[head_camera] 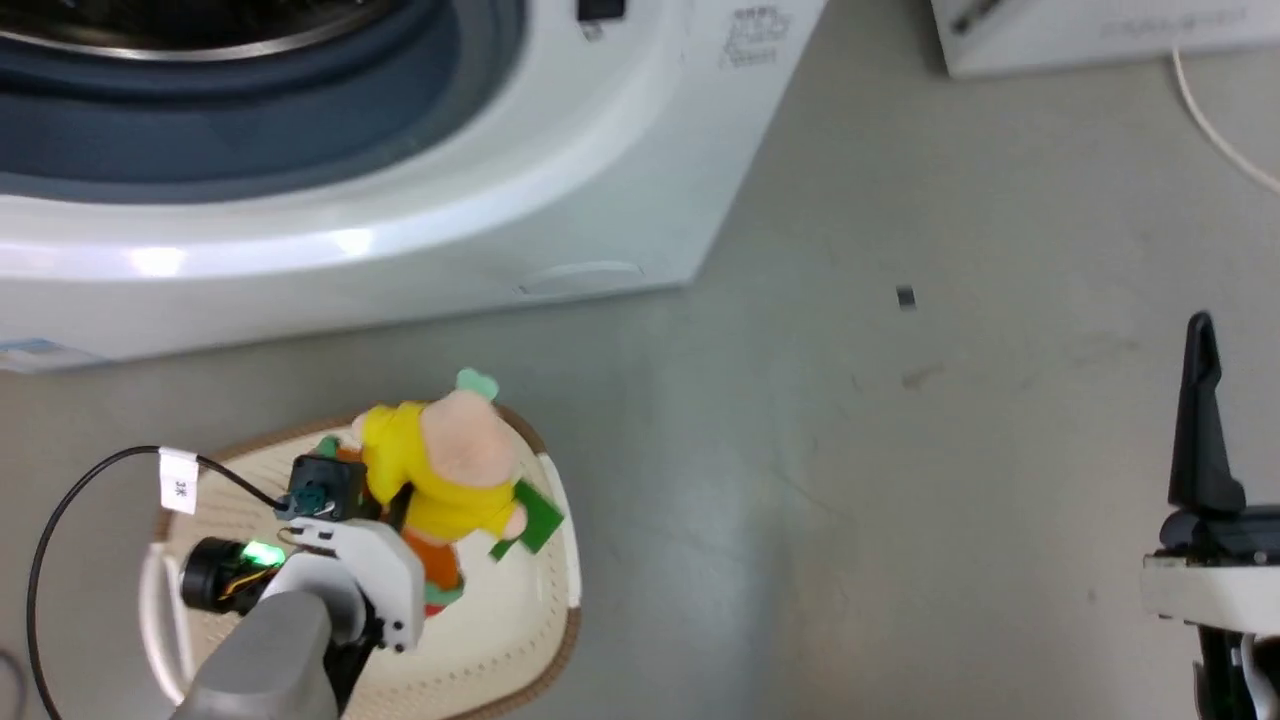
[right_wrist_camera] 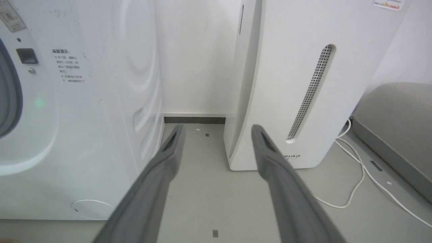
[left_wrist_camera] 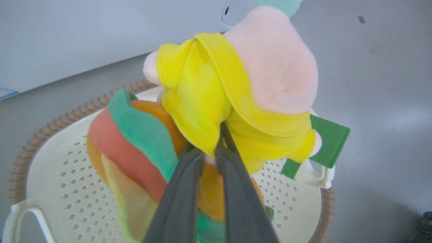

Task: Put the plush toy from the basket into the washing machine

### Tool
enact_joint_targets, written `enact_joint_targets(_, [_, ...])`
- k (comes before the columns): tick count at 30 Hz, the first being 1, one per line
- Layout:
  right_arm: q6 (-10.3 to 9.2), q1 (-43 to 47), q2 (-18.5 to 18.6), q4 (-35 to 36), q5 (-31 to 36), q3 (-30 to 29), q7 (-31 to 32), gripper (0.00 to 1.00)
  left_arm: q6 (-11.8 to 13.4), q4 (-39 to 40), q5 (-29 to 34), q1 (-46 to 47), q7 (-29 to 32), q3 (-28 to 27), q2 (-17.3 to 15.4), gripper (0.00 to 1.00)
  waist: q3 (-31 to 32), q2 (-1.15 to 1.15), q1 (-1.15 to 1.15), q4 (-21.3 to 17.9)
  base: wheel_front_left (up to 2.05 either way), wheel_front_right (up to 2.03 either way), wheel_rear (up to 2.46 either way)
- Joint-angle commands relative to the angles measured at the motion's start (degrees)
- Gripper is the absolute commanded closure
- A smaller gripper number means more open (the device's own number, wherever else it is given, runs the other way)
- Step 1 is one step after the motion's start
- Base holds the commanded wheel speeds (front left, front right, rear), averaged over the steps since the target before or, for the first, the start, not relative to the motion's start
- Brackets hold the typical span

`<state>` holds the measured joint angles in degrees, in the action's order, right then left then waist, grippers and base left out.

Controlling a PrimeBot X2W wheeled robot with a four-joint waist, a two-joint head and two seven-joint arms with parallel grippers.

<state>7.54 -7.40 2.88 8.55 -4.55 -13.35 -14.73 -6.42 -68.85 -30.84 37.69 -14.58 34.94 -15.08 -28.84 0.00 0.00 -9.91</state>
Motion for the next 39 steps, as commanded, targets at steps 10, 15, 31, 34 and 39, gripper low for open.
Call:
enact_joint_targets(10, [-0.05,3.7,0.0,-2.1,0.1,-0.5,-0.3,0.0,4.6,23.3,3.0,-11.8,-0.4,-8.3,-1.7,1.0,12.2,0.0,0.0,4.9,0.0,0.0,0.0])
enact_joint_targets(15, [-0.05,5.4,0.0,-2.7,-0.1,-0.3,-0.3,0.0,6.6,35.1,5.6,-17.7,-0.4,-13.3,-1.8,1.0,15.4,0.0,0.0,5.1,0.0,0.0,0.0])
enact_joint_targets(31, [-0.05,6.7,0.0,-2.1,-1.7,0.5,-0.3,0.0,8.1,56.5,13.4,-18.1,0.2,-23.8,-6.5,1.0,14.4,0.0,0.0,1.2,0.0,0.0,0.0])
enact_joint_targets(34, [-0.05,4.8,0.0,-0.4,-3.5,1.5,-0.3,0.0,6.4,56.7,14.3,-9.5,4.2,-25.0,-11.3,1.0,9.0,0.0,0.0,-1.7,0.0,0.0,0.0])
enact_joint_targets(39, [-0.05,2.3,0.0,0.1,-5.4,2.6,-0.3,0.0,4.3,52.5,15.5,0.5,8.7,-25.4,-16.2,1.0,2.7,0.0,0.0,-4.8,0.0,0.0,0.0])
